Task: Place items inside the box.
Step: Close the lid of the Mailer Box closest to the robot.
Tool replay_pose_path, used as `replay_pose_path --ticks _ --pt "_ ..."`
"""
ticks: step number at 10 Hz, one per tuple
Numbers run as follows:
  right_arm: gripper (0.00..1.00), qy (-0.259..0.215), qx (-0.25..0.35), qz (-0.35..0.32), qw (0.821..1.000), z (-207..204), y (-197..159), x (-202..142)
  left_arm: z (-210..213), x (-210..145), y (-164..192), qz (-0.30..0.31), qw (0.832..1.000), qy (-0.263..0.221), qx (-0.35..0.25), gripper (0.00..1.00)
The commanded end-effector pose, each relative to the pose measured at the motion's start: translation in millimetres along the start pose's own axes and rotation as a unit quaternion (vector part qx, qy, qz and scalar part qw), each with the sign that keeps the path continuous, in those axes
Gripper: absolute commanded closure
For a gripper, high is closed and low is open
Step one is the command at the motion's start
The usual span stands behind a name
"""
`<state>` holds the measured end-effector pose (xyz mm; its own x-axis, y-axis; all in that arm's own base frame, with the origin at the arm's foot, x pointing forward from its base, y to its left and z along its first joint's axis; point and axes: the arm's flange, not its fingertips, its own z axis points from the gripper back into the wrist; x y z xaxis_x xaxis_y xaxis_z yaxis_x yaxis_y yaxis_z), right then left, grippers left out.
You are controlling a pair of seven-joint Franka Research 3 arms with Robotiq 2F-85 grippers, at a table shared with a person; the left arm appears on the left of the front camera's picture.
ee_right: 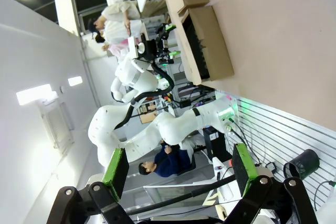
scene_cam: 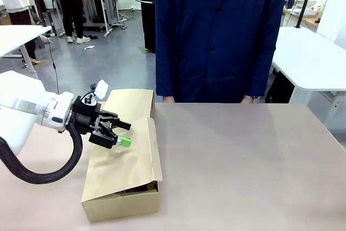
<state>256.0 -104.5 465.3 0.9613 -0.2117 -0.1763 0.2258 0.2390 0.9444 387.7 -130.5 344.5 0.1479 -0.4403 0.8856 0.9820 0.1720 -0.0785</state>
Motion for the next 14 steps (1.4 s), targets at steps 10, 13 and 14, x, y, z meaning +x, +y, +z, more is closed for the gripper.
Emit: replay_pose_path --ticks 10,13,14 --pt "0.0 0.0 0.008 0.013 1.0 0 2 2 -7 -26 -34 -0.089 0.996 -0.012 -0.021 0.0" --pt "0.0 0.0 0.008 0.013 1.0 0 2 2 61 0 -11 0.069 0.994 -0.076 -0.046 0.0" --pt "0.0 0.0 0.008 0.013 1.0 0 2 2 85 1 -2 0.145 0.988 -0.05 -0.039 0.0"
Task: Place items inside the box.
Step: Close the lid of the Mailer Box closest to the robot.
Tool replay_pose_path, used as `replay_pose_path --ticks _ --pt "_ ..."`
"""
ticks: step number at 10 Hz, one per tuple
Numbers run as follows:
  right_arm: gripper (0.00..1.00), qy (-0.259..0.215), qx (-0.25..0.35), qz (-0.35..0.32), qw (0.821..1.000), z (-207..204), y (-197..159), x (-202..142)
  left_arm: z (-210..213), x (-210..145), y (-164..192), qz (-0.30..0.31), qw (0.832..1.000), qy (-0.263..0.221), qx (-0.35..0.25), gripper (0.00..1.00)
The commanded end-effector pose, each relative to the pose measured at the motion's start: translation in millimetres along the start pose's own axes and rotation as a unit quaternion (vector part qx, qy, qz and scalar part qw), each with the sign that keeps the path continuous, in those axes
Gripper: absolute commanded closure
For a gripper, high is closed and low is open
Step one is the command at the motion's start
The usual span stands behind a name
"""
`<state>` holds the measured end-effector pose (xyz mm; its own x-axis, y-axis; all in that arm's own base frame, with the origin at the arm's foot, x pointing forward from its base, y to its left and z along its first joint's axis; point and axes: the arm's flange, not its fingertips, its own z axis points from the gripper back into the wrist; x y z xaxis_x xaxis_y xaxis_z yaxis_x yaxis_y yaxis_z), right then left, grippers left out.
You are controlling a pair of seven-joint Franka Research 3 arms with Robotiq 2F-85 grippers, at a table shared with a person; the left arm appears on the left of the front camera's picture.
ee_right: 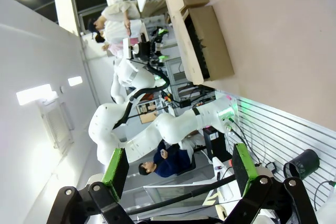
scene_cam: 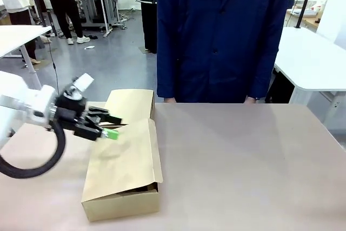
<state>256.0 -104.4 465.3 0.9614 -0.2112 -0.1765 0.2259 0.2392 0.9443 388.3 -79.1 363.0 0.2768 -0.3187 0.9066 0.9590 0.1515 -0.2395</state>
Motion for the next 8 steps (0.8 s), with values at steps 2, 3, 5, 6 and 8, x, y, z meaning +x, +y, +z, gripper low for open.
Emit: replay_pose_path --ticks 2,3,5,6,8 --pt "0.0 0.0 0.008 0.013 1.0 0 2 2 77 16 -7 0.257 0.966 -0.036 0.001 0.0" --pt "0.0 0.0 0.008 0.013 1.0 0 2 2 98 19 -4 0.336 0.94 -0.063 0.003 0.0" --pt "0.0 0.0 0.008 0.013 1.0 0 2 2 132 14 13 0.489 0.867 -0.094 -0.022 0.0" --pt "0.0 0.0 0.008 0.013 1.0 0 2 2 144 2 32 0.53 0.832 -0.146 -0.072 0.0" --pt "0.0 0.0 0.008 0.013 1.0 0 2 2 137 0 12 0.461 0.884 -0.073 -0.035 0.0"
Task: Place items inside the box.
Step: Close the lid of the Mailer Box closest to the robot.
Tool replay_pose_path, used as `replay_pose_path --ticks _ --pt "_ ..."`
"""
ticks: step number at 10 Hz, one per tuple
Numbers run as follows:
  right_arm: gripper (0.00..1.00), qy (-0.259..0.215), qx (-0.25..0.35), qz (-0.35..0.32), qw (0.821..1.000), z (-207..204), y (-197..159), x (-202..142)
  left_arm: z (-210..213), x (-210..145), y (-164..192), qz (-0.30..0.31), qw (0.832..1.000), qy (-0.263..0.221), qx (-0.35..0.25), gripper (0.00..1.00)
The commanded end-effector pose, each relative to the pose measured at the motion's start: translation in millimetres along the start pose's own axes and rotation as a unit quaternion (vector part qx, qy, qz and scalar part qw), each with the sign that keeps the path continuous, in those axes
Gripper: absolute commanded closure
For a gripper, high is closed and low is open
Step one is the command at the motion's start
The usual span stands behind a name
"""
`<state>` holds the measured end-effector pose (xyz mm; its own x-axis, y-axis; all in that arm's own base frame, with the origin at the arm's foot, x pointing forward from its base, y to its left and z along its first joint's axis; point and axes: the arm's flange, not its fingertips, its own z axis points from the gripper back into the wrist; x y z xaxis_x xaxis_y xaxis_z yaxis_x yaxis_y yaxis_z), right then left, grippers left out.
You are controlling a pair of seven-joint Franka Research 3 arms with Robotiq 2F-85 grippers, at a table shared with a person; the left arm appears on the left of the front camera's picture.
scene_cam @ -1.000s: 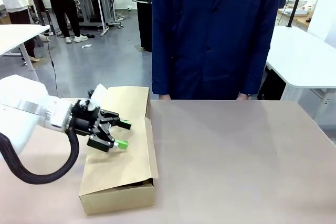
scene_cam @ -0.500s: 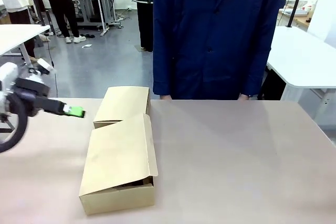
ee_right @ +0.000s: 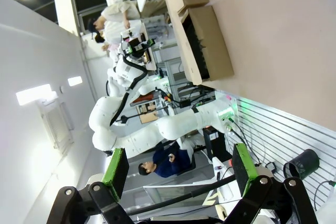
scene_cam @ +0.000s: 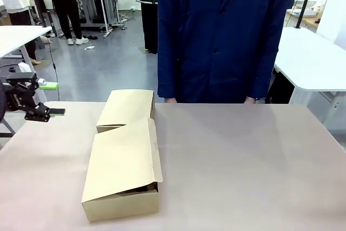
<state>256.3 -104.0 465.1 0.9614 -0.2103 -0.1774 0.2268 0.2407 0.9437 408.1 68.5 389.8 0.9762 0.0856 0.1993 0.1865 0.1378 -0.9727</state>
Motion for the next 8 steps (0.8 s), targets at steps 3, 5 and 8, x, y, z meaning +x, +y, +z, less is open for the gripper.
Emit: replay_pose_path --ticks 3,5,8 --pt "0.0 0.0 0.009 0.014 1.0 0.8 2.4 1.3 -13.7 -14.1 -23.3 -0.081 0.996 0.011 0.038 0.0" --pt "0.0 0.0 0.009 0.014 1.0 0.8 2.4 1.3 -13.7 -14.1 -23.3 -0.081 0.996 0.011 0.038 0.0" --pt "0.0 0.0 0.009 0.014 1.0 0.8 2.4 1.3 -13.7 -14.1 -23.3 -0.081 0.996 0.011 0.038 0.0"
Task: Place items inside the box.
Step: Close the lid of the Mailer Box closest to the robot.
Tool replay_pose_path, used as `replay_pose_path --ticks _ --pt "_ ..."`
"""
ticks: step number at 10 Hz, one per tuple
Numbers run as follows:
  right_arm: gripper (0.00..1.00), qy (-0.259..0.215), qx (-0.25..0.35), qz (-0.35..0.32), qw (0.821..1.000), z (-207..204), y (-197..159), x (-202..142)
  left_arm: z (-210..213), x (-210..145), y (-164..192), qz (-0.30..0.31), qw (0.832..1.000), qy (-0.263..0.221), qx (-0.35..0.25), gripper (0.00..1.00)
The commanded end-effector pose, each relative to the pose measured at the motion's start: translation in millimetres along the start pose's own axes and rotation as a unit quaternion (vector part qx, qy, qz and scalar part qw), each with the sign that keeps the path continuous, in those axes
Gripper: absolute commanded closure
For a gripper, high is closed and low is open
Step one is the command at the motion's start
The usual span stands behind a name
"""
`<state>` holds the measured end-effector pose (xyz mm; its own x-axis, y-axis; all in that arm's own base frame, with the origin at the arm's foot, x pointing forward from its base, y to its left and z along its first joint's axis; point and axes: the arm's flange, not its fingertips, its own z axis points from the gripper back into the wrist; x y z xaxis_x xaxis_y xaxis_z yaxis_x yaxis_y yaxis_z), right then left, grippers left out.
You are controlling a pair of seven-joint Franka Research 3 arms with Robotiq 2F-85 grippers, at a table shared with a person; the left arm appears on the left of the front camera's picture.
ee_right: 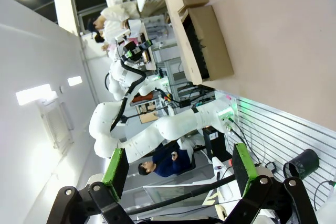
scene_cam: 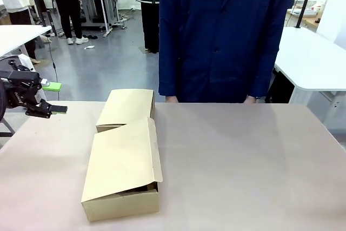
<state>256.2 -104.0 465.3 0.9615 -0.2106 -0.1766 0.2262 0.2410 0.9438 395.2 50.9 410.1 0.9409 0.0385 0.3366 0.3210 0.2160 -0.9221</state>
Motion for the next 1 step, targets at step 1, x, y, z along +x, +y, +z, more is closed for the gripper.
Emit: replay_pose_path --ticks 1 --pt "0.0 0.0 0.009 0.013 1.0 0.7 2.2 1.4 -0.3 -4.2 0.7 -0.007 1.0 0.0 0.003 0.0"
